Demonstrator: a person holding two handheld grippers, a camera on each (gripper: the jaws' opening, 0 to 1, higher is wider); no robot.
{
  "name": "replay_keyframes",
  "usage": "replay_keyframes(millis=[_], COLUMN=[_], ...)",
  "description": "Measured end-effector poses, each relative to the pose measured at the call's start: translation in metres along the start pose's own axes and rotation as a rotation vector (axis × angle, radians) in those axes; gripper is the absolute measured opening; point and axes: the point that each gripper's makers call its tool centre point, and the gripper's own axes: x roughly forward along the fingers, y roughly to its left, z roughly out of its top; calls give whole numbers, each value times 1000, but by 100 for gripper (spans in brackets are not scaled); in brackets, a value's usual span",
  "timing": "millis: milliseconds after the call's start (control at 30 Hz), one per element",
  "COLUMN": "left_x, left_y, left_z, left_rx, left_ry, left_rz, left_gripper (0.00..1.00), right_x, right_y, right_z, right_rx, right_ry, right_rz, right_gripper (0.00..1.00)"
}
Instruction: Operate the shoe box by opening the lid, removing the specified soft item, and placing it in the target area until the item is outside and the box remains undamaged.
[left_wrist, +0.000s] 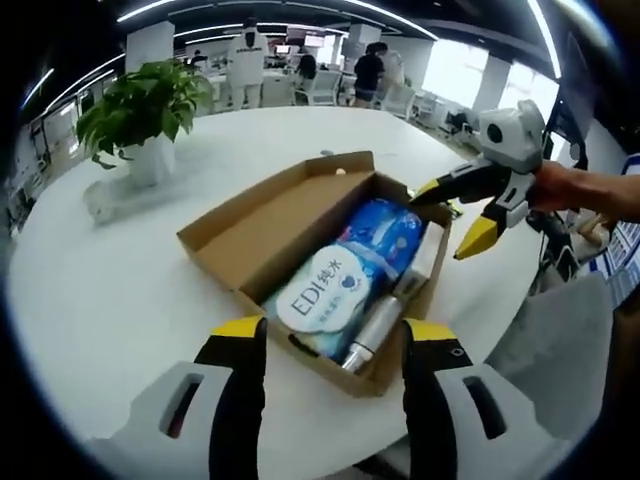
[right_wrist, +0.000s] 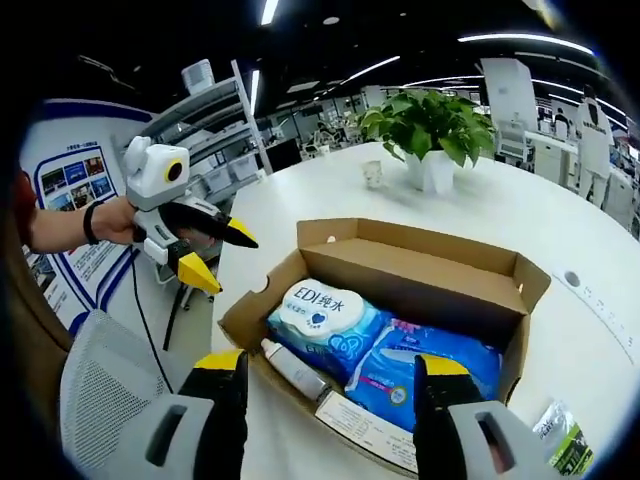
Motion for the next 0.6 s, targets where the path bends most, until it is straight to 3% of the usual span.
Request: replay_keyframes(millis=[600], left_x=[48], left_y=[8], left_z=[4], left_rx=[237], left_ry=[146], left_rz=[-39], left_gripper=[55], right_x=[42], right_y=[-10], right_z=[4], right_rx=[-216], right_ry=[169], right_rz=[36], right_gripper=[65])
